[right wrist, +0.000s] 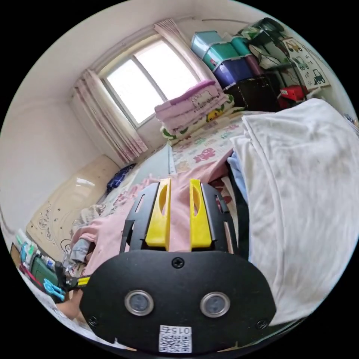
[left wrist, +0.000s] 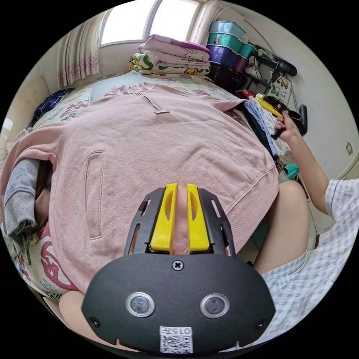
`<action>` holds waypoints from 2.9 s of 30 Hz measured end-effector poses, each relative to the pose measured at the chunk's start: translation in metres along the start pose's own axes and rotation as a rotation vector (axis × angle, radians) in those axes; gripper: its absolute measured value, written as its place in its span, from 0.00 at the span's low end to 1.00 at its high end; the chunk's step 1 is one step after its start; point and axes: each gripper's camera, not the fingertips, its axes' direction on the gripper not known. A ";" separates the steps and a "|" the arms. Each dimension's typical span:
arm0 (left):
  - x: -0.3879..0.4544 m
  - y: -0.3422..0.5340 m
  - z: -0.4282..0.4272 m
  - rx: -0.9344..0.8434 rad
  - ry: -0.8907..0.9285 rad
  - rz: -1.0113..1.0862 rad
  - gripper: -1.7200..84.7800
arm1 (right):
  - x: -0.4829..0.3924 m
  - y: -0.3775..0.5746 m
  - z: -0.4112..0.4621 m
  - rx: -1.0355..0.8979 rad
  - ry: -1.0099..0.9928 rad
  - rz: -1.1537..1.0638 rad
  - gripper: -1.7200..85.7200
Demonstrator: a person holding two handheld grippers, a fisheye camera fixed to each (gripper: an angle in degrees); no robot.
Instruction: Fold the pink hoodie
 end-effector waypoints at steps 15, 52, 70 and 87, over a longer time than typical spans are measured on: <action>-0.002 0.007 0.012 0.001 0.027 -0.011 0.05 | -0.064 -0.058 0.205 -0.060 0.462 -0.211 0.04; -0.083 0.070 0.016 0.089 0.215 -0.133 0.11 | -0.160 0.039 0.246 -0.347 -0.458 -0.573 0.03; -0.194 0.144 0.028 0.295 0.558 -0.644 0.22 | -0.147 0.223 0.273 -0.741 -0.440 -0.691 0.04; -0.154 0.141 0.029 0.205 0.535 -0.550 0.21 | -0.080 0.209 0.305 -0.585 -0.489 -0.194 0.03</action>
